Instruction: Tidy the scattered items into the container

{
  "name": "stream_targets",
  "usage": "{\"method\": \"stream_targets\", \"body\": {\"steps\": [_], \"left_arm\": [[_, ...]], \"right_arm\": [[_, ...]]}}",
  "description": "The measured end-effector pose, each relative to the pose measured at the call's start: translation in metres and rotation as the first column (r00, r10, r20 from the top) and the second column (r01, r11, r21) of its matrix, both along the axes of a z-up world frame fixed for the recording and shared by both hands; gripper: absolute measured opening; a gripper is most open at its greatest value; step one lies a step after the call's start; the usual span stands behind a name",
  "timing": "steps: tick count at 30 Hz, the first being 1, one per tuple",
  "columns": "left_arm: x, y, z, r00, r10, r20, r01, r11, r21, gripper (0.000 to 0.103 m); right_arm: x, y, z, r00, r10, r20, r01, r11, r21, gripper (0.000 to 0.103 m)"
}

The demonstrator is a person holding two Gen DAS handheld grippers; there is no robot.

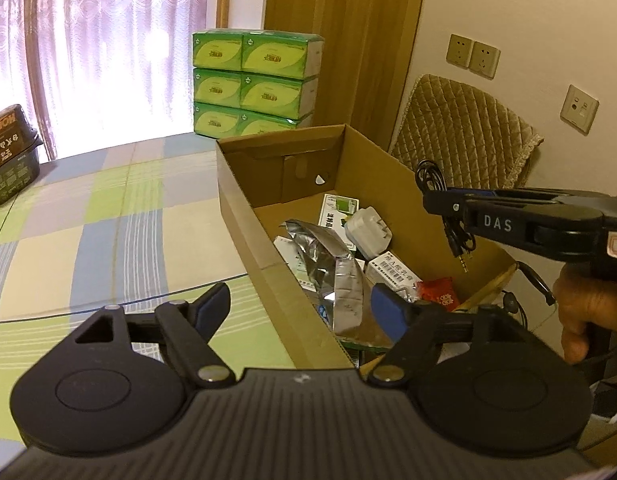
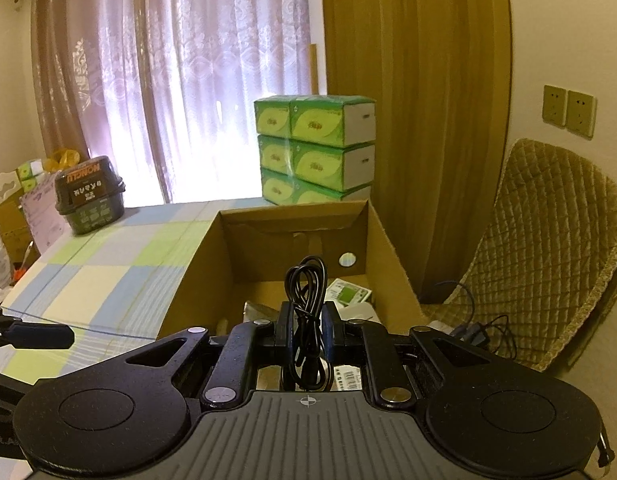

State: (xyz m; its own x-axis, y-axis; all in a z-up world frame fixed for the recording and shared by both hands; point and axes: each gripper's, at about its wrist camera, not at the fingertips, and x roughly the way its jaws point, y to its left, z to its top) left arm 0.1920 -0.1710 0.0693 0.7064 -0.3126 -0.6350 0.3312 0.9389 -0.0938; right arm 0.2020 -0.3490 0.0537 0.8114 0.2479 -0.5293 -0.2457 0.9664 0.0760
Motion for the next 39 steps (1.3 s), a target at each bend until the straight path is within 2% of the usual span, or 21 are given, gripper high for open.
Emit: {"method": "stream_targets", "body": {"steps": [5, 6, 7, 8, 9, 15, 23, 29, 34, 35, 36, 37, 39], "left_arm": [[-0.002, 0.003, -0.001, 1.0, -0.001, 0.01, 0.001, 1.0, 0.001, 0.084], [-0.003, 0.004, -0.001, 1.0, -0.003, 0.013, 0.003, 1.0, 0.003, 0.084], [-0.004, 0.004, -0.002, 1.0, -0.005, 0.016, 0.005, 1.0, 0.005, 0.085], [-0.005, 0.004, -0.003, 1.0, -0.006, 0.017, 0.006, 1.0, 0.006, 0.086], [-0.005, 0.005, -0.003, 1.0, -0.006, 0.016, 0.006, 1.0, 0.006, 0.086], [-0.009, 0.007, -0.005, 1.0, -0.002, 0.018, 0.002, 1.0, 0.005, 0.089], [-0.022, 0.011, -0.001, 0.999, 0.0, 0.046, 0.0, 1.0, 0.002, 0.101], [-0.038, 0.012, 0.005, 0.998, 0.017, 0.059, -0.018, 1.0, 0.023, 0.102], [-0.049, 0.013, 0.014, 0.998, 0.057, 0.041, -0.058, 0.998, 0.022, 0.102], [-0.05, 0.013, 0.016, 0.997, 0.065, 0.028, -0.065, 0.998, 0.019, 0.102], [-0.052, 0.013, 0.017, 0.997, 0.074, 0.013, -0.074, 0.997, 0.013, 0.102], [-0.054, 0.012, 0.018, 0.997, 0.083, 0.001, -0.083, 0.997, 0.01, 0.102], [-0.059, 0.011, 0.02, 0.995, 0.098, -0.018, -0.098, 0.995, 0.012, 0.102]], "right_arm": [[0.004, 0.002, -0.003, 1.0, 0.018, -0.008, -0.018, 1.0, -0.001, 0.017], [0.004, 0.001, -0.003, 1.0, 0.014, -0.005, -0.014, 1.0, 0.005, 0.023], [0.004, 0.0, -0.002, 1.0, 0.008, -0.001, -0.008, 1.0, 0.01, 0.039], [0.002, -0.001, -0.001, 1.0, -0.001, 0.01, 0.001, 1.0, 0.017, 0.079], [0.0, -0.002, 0.0, 1.0, 0.001, 0.022, -0.001, 1.0, 0.026, 0.085], [-0.008, -0.006, 0.005, 0.999, -0.015, 0.033, 0.014, 1.0, 0.024, 0.085], [-0.036, -0.021, 0.012, 0.997, -0.071, 0.04, 0.069, 0.997, 0.043, 0.085], [-0.066, -0.023, 0.016, 0.996, -0.082, 0.028, 0.08, 0.995, 0.054, 0.085], [-0.086, -0.017, 0.019, 0.999, -0.052, -0.012, 0.052, 0.999, 0.007, 0.085], [-0.09, -0.016, 0.019, 0.999, -0.05, -0.019, 0.05, 0.999, 0.002, 0.086], [-0.096, -0.015, 0.02, 0.998, -0.052, -0.021, 0.052, 0.999, 0.0, 0.097], [-0.101, -0.014, 0.021, 0.998, -0.056, -0.016, 0.056, 0.998, 0.001, 0.103], [-0.113, -0.012, 0.024, 0.999, -0.042, -0.013, 0.042, 0.999, 0.001, 0.103]]}}
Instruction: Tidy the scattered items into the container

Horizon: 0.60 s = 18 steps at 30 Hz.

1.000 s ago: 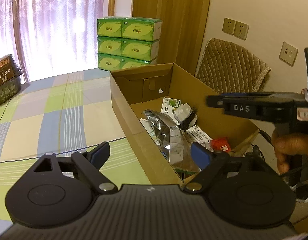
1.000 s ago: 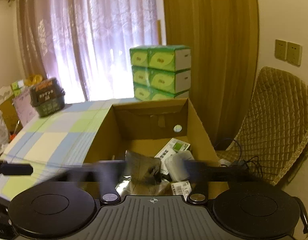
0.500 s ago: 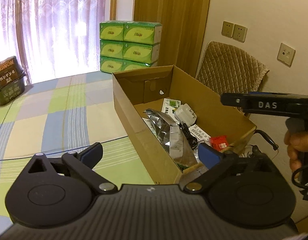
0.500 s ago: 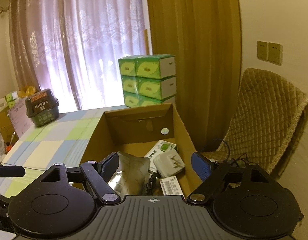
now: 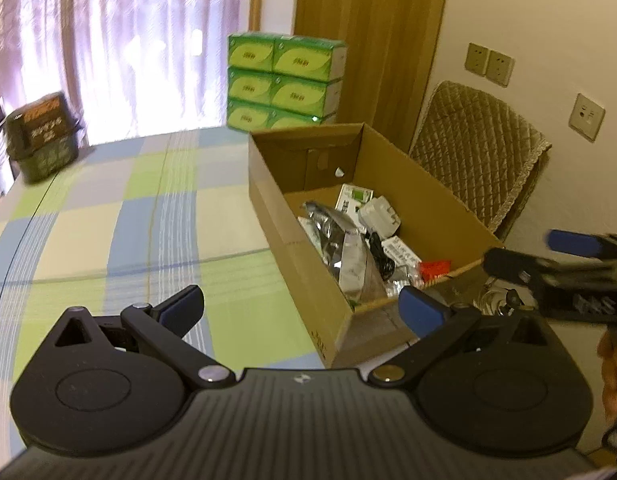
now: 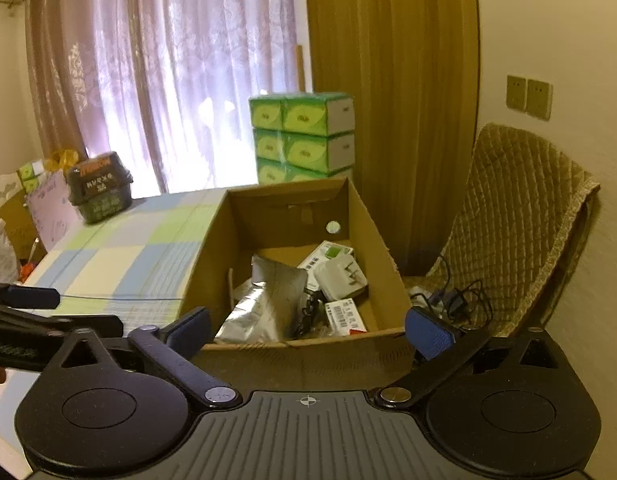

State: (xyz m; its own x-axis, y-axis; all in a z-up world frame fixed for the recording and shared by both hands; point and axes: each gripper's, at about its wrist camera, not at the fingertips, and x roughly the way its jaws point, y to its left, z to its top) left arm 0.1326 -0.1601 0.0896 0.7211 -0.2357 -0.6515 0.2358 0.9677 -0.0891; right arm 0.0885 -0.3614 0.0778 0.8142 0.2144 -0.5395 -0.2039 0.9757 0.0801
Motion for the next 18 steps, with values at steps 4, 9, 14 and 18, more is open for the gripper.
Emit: {"method": "stream_targets", "body": {"steps": [4, 9, 14, 18], "left_arm": [[-0.011, -0.004, 0.005, 0.999, -0.012, -0.031, 0.011, 1.0, -0.028, 0.102], [-0.024, -0.01, 0.009, 0.998, -0.012, -0.055, 0.01, 0.999, -0.035, 0.102], [-0.036, -0.014, 0.013, 0.998, 0.002, -0.063, -0.004, 0.999, -0.035, 0.102], [-0.041, -0.013, 0.016, 0.997, 0.012, -0.075, -0.016, 0.998, -0.053, 0.102]], "right_arm": [[-0.019, 0.002, 0.004, 1.0, 0.003, -0.008, -0.003, 1.0, -0.022, 0.103], [-0.036, -0.002, 0.01, 1.0, -0.017, -0.019, 0.017, 1.0, -0.02, 0.103], [-0.047, -0.004, 0.016, 0.999, -0.029, -0.028, 0.029, 1.0, -0.013, 0.103], [-0.051, -0.005, 0.019, 0.999, -0.034, -0.043, 0.034, 0.999, -0.007, 0.103]]}}
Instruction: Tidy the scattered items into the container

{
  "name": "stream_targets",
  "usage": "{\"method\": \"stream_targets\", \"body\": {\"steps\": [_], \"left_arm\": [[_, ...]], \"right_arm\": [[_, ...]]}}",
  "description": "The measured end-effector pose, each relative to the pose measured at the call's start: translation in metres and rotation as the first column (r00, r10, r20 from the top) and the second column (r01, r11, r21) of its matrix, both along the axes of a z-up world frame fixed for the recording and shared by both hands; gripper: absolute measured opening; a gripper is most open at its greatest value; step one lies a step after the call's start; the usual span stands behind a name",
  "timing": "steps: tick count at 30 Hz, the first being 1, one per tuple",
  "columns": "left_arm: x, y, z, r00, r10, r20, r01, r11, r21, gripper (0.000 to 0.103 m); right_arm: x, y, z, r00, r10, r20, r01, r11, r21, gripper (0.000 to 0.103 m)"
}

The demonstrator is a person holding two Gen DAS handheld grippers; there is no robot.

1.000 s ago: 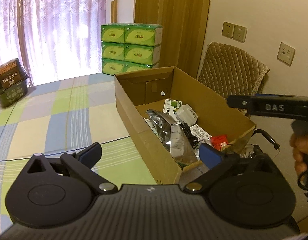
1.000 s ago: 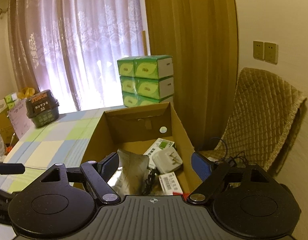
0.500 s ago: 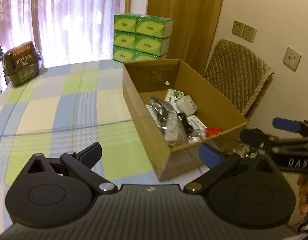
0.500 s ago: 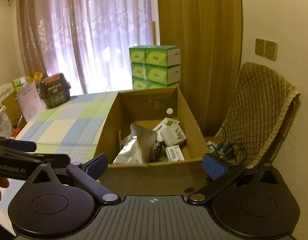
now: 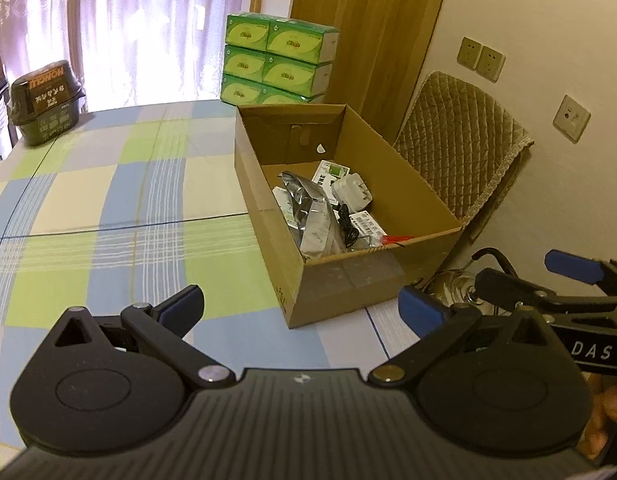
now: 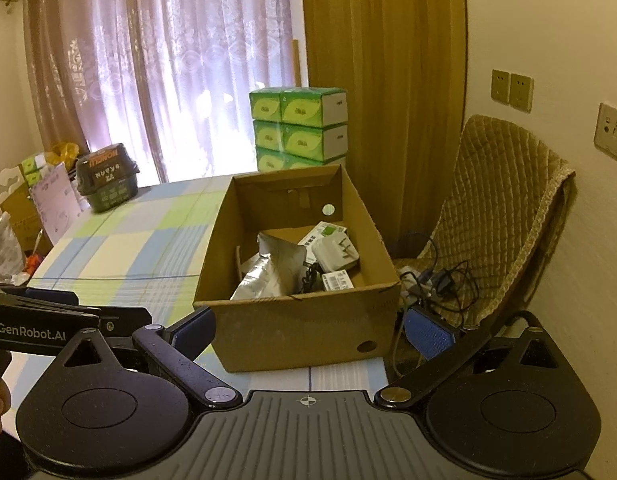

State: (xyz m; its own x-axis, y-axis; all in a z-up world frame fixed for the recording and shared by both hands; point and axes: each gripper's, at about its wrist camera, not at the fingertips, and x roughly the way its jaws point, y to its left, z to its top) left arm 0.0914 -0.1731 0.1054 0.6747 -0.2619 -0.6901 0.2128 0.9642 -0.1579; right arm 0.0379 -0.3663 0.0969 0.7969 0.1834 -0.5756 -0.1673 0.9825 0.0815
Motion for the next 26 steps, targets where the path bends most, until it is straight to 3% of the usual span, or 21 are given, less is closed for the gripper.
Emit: {"method": "stream_targets", "body": {"steps": [22, 26], "left_arm": [[-0.004, 0.004, -0.007, 0.999, 0.035, -0.028, -0.035, 0.999, -0.006, 0.102], [-0.008, 0.007, -0.01, 0.999, 0.041, -0.003, -0.041, 0.999, -0.006, 0.102]], "right_arm": [[-0.008, -0.003, 0.002, 1.0, -0.012, -0.026, 0.011, 1.0, -0.018, 0.103], [-0.01, -0.005, 0.0, 0.999, -0.018, -0.03, 0.017, 1.0, -0.018, 0.103]]}}
